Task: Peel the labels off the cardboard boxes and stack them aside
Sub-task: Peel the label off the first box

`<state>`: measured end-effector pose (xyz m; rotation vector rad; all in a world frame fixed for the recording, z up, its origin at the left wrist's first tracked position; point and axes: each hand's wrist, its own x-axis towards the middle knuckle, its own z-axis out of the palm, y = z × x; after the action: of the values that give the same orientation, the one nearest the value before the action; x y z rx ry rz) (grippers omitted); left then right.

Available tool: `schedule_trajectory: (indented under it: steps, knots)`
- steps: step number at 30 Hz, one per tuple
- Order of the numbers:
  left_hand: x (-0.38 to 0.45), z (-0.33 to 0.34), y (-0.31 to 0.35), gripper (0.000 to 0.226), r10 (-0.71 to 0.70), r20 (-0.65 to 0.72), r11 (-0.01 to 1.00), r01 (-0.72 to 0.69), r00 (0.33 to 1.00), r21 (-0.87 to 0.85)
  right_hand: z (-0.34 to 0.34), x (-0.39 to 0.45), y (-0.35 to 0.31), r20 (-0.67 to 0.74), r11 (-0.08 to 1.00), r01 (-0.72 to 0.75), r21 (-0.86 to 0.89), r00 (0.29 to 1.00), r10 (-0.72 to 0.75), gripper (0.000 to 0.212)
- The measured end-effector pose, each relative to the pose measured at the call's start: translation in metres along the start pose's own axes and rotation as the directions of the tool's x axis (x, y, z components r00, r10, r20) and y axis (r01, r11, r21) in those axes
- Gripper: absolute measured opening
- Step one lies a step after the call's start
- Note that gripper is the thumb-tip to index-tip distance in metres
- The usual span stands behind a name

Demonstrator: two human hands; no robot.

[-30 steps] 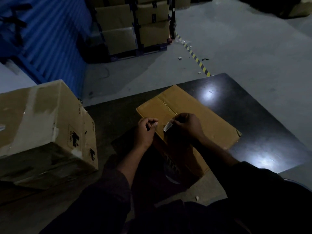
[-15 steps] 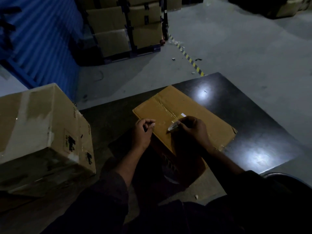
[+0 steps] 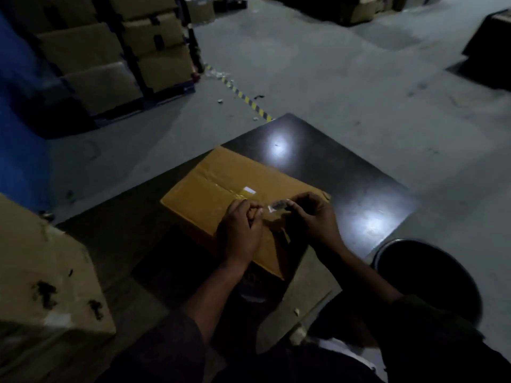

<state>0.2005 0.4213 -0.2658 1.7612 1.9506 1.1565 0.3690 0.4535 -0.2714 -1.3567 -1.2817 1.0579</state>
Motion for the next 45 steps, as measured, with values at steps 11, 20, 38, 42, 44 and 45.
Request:
schedule_trajectory:
  steps: [11, 20, 38, 42, 44, 45]
  knots:
    - [-0.038, 0.09, 0.084, 0.008, 0.277, 0.235, 0.946, -0.221, 0.932, -0.237, -0.123, -0.042, 0.045, -0.41, 0.98, -0.157, 0.123, 0.891, 0.194, 0.018]
    - [-0.072, 0.211, 0.141, 0.02, 0.286, 0.708, 0.957, -0.225, 0.646, -0.181, -0.231, -0.065, 0.153, -0.667, 0.871, -0.48, 0.104, 0.616, 0.419, 0.009]
    - [-0.117, 0.334, 0.158, 0.02, -0.106, 0.9, 0.983, -0.09, 0.423, 0.158, -0.309, -0.063, 0.253, -0.518, 0.622, -0.782, 0.046, 0.513, 0.684, 0.007]
    - [-0.114, 0.332, 0.16, 0.021, -0.095, 0.889, 0.986, -0.079, 0.447, 0.145, -0.31, -0.057, 0.257, -0.506, 0.611, -0.791, 0.044, 0.51, 0.696, 0.004]
    - [-0.112, 0.33, 0.161, 0.021, -0.087, 0.883, 0.988, -0.073, 0.461, 0.135, -0.308, -0.054, 0.256, -0.514, 0.61, -0.792, 0.02, 0.516, 0.686, 0.003]
    - [-0.111, 0.328, 0.162, 0.021, -0.088, 0.877, 0.989, -0.067, 0.473, 0.135, -0.306, -0.052, 0.254, -0.515, 0.621, -0.784, 0.005, 0.53, 0.673, 0.004]
